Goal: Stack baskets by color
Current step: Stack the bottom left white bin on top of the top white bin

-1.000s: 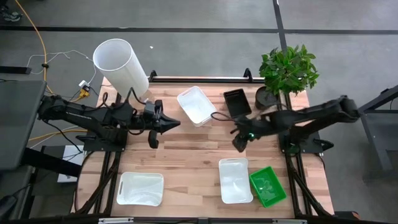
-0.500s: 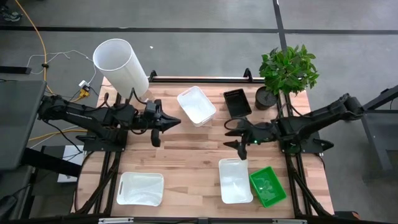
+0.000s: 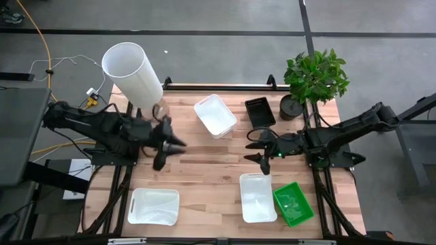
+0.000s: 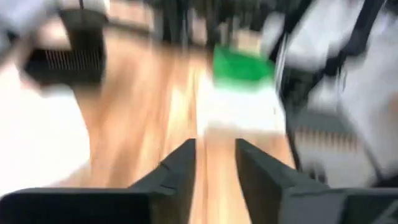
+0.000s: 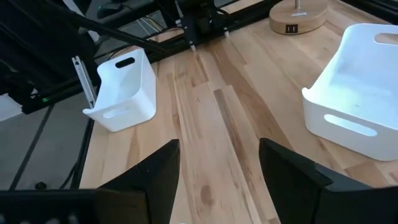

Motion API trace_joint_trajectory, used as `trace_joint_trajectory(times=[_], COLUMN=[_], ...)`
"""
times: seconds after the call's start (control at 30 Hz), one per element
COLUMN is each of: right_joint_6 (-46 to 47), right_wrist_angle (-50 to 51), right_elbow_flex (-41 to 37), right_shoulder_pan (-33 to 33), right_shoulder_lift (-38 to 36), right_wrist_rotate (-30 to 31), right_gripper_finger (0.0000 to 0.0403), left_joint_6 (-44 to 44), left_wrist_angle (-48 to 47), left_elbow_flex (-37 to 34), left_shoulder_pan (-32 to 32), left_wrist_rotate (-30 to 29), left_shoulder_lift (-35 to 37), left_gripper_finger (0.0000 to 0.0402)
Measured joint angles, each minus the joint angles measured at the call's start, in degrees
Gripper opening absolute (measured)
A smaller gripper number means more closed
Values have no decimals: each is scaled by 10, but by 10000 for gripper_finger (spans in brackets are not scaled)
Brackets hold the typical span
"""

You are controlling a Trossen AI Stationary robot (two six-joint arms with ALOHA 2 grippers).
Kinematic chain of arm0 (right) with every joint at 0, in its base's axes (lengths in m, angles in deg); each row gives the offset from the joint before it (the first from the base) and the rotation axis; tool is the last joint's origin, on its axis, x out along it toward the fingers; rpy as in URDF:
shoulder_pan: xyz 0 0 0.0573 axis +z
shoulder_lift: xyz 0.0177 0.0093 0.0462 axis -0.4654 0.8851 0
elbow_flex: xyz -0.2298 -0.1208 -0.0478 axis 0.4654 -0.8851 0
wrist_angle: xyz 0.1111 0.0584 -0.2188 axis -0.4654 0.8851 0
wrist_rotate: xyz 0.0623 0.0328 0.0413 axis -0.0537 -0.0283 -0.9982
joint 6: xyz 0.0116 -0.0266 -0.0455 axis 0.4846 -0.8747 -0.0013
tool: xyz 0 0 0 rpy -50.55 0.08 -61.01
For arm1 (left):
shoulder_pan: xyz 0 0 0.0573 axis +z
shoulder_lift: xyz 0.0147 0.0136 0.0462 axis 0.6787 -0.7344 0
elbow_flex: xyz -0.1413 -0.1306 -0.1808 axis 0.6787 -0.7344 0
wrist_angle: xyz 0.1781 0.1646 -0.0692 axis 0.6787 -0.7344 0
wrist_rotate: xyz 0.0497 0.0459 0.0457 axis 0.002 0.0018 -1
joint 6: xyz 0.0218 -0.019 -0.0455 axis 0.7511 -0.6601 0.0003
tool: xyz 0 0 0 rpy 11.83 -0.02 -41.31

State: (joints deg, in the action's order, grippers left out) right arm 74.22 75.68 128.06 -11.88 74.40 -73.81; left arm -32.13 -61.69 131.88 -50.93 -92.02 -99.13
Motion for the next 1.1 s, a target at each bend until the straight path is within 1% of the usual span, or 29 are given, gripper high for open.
trace_joint_trajectory(times=[0.07,0.17,0.27,0.37,0.47,0.57,0.8,0.9,0.97,1.03,1.1], right_joint_6=[0,0,0,0,0,0,1,13,13,13,13], right_wrist_angle=[0,0,0,1,2,5,14,18,21,23,23], right_elbow_flex=[0,0,0,0,0,0,0,0,0,0,0], right_shoulder_pan=[0,0,0,0,0,0,0,0,0,0,0], right_shoulder_lift=[0,0,0,0,0,0,0,0,0,0,0], right_wrist_rotate=[-1,-1,-1,-1,-1,-1,-1,-1,-1,-1,-1], right_gripper_finger=[204,204,204,204,204,204,204,204,204,204,204], left_joint_6=[-39,-106,-175,-235,-266,-276,-275,-282,-283,-284,-279], left_wrist_angle=[-85,-161,-172,-170,-167,-163,-159,-159,-157,-157,-157], left_elbow_flex=[10,-2,-38,-73,-100,-112,-112,-112,-112,-112,-112], left_shoulder_pan=[-31,-96,-173,-244,-292,-309,-312,-312,-312,-312,-312], left_wrist_rotate=[0,0,0,0,-2,-4,-17,-12,-10,-8,-1], left_shoulder_lift=[-3,-6,-17,-41,-81,-132,-239,-267,-278,-283,-284], left_gripper_finger=[130,164,185,197,200,200,200,194,176,143,93])
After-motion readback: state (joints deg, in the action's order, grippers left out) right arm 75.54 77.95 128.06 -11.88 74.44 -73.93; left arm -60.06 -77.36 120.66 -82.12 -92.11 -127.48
